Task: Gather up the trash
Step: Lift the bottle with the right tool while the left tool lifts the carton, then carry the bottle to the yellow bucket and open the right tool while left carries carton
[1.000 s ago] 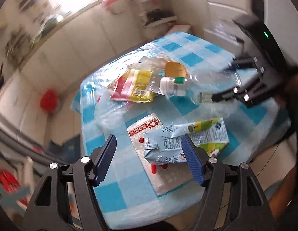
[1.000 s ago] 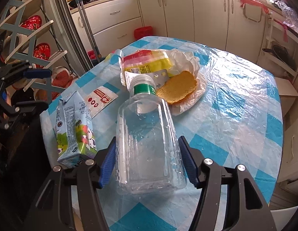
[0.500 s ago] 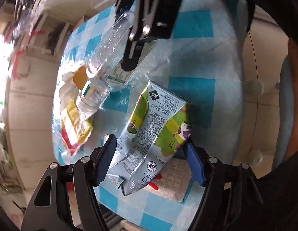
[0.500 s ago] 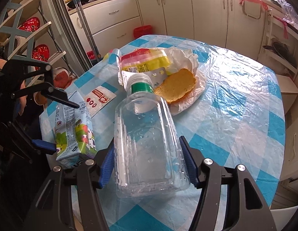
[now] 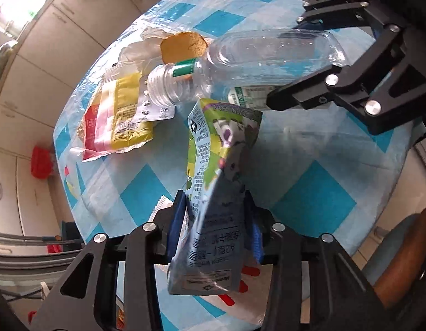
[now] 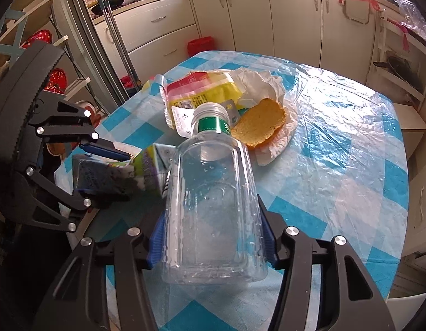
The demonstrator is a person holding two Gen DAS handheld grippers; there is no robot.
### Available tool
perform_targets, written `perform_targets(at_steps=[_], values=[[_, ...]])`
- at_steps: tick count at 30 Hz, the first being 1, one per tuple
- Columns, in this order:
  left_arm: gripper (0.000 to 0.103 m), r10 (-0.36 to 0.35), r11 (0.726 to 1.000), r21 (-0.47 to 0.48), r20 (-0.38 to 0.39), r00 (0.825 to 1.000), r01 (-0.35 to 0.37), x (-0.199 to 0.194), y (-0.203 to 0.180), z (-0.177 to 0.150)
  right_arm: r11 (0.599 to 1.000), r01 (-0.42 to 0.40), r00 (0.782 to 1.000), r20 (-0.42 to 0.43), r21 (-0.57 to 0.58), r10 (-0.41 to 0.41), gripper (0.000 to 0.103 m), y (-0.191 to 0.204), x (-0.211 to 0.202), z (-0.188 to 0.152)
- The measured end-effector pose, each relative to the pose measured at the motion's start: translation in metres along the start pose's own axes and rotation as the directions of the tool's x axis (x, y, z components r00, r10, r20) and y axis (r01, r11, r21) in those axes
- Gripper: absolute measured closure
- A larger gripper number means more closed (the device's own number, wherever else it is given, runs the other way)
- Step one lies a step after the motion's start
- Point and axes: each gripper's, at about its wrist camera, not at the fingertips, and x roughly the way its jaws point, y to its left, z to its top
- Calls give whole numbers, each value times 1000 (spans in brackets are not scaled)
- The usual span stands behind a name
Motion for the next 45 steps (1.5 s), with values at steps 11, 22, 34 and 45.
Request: perform_targets(at_steps=[11,22,34,45], values=[[68,-67,921,-366,195,979,135,-49,36,-18,999,-34,994,102,1,34,49,6,-34,-2],[68,-133,703,-617,374,918,354,-69,21,-39,995,28,974,223,94,-48,48,-21,-78,-13],[68,-169,742,-542,419,892,395,-92,-13,-14,825,273,909,149,495,-390,48,-129,-122,-70],[68,-216,752,-482,464,859,450,-116,-41,-9,602,386,896,-127,699,-426,47,-194,-83,-124]])
